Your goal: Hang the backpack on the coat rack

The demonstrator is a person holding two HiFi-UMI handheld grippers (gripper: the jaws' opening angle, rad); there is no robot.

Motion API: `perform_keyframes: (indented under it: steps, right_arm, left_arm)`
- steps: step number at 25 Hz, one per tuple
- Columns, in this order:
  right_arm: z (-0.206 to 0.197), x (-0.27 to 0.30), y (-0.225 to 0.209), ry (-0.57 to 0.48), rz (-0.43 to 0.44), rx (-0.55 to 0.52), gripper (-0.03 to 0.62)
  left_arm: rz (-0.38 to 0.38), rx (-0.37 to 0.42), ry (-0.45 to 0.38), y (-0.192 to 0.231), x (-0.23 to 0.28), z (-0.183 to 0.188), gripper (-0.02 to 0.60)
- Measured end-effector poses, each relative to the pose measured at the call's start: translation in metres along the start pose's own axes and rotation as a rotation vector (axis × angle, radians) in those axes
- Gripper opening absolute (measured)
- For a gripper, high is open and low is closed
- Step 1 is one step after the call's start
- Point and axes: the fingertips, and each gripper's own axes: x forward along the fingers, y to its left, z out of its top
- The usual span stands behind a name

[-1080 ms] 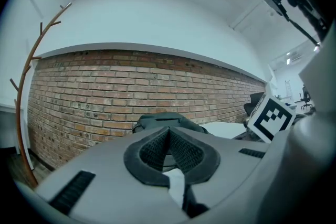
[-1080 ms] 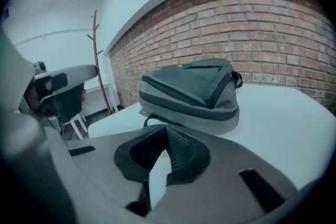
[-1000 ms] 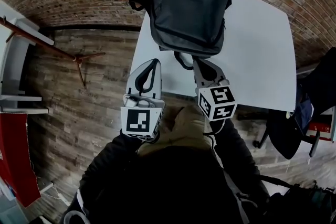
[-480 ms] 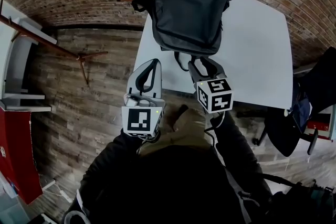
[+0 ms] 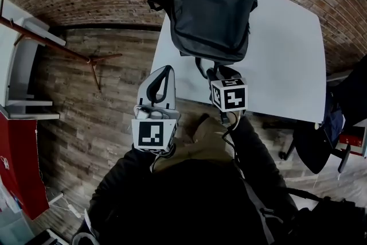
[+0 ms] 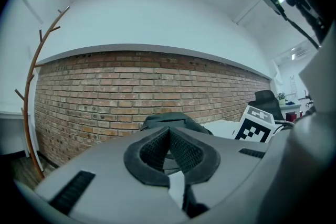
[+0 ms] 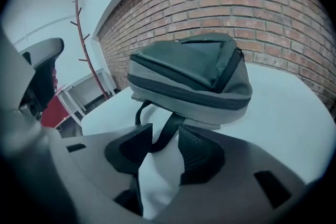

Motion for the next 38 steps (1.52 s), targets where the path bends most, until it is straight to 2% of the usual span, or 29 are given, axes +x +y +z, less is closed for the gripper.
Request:
perform_keyframes:
  steps: [3, 5, 6, 9, 15, 20, 23, 30, 34, 38]
  right_arm:
    - [0.000, 0.003, 0.000, 0.028, 0.006, -0.009, 0.143]
    - [-0.001, 0.004, -0.002, 0.033, 0.010, -0.018, 0.087]
    - [0.000, 0.004, -0.002, 0.032, 0.010, -0.026, 0.039]
    - [0.002, 0.002, -0.002, 0.004, 0.019, -0.046, 0.023]
    - [0.018, -0.013, -0.001, -0.151, 0.067, 0.025, 0.018]
    - [0.043, -0.033, 0.001, -0.270, 0.068, 0.012, 0.018]
    - [0.060, -0.047, 0.003, -0.328, 0.072, 0.000, 0.018]
    - [0.103, -0.092, 0.007, -0.474, 0.077, -0.033, 0.018]
    - [0.124, -0.122, 0.016, -0.536, 0.083, -0.046, 0.018]
    - [0.143, -0.159, 0.028, -0.590, 0.093, -0.052, 0.018]
  left_arm:
    - [0.006, 0.003, 0.010, 0.004, 0.002, -0.003, 0.009]
    - [0.010, 0.008, 0.019, 0.005, 0.005, -0.006, 0.009]
    - [0.009, 0.008, 0.018, 0.003, 0.006, -0.005, 0.009]
    - [-0.003, 0.011, 0.006, -0.002, 0.011, -0.002, 0.009]
    - [-0.016, 0.009, 0.009, -0.004, 0.013, -0.005, 0.009]
    - [-0.020, -0.018, -0.001, -0.009, 0.014, 0.001, 0.009]
    - [-0.023, 0.003, 0.001, -0.009, 0.014, 0.002, 0.009]
    - [-0.043, -0.002, -0.032, -0.016, 0.016, 0.019, 0.009]
    - [-0.047, 0.018, -0.032, -0.018, 0.013, 0.029, 0.009]
    - [-0.055, -0.008, -0.053, -0.024, 0.004, 0.049, 0.009]
